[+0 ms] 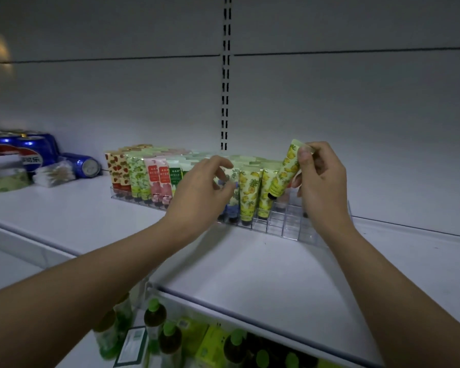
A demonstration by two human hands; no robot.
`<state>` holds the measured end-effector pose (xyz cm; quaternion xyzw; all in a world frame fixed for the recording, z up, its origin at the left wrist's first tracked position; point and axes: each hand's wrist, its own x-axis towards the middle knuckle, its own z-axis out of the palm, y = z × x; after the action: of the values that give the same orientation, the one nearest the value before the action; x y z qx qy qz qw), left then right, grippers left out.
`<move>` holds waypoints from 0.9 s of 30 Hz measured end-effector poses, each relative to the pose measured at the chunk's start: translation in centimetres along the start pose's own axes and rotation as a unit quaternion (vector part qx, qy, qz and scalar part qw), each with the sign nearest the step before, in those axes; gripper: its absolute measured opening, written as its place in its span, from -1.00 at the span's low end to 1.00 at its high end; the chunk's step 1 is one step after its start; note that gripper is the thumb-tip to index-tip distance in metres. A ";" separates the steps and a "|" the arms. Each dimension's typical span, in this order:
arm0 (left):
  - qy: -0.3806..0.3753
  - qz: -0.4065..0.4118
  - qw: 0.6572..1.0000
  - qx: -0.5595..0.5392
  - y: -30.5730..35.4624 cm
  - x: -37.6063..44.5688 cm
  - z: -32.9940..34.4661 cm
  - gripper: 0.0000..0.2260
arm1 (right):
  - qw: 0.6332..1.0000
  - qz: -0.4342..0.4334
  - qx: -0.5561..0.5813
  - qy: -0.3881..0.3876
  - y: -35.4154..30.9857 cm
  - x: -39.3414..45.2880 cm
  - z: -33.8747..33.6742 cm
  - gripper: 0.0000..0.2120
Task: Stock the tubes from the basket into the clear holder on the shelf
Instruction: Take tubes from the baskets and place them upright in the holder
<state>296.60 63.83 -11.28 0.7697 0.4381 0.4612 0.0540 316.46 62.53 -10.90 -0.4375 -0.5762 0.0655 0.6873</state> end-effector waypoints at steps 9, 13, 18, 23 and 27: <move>-0.253 -0.010 0.955 0.155 -3.2 -6.4 0.1 -0.58 | 0.999 -0.001 -0.028 -0.041 -0.5 -0.4 0.8 -0.89; -0.273 -0.003 0.946 0.176 -3.3 -6.4 0.7 -0.53 | 0.997 0.003 -0.045 -0.067 -0.1 -0.7 1.4 -0.87; -0.264 0.004 0.949 0.173 -3.6 -6.6 1.0 -0.52 | 0.990 0.024 -0.075 -0.120 0.9 -1.1 2.1 -0.86; -0.257 0.000 0.953 0.162 -3.6 -6.7 0.9 -0.52 | 0.983 0.054 -0.097 -0.148 1.3 -1.1 1.9 -0.87; -0.248 -0.011 0.957 0.152 -3.5 -6.7 0.7 -0.56 | 0.993 0.035 -0.101 -0.054 -0.1 -0.9 0.7 -0.90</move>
<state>293.66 61.31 -17.86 0.8542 0.4841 0.1832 0.0484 315.51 62.33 -11.58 -0.5202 -0.6006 0.0543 0.6047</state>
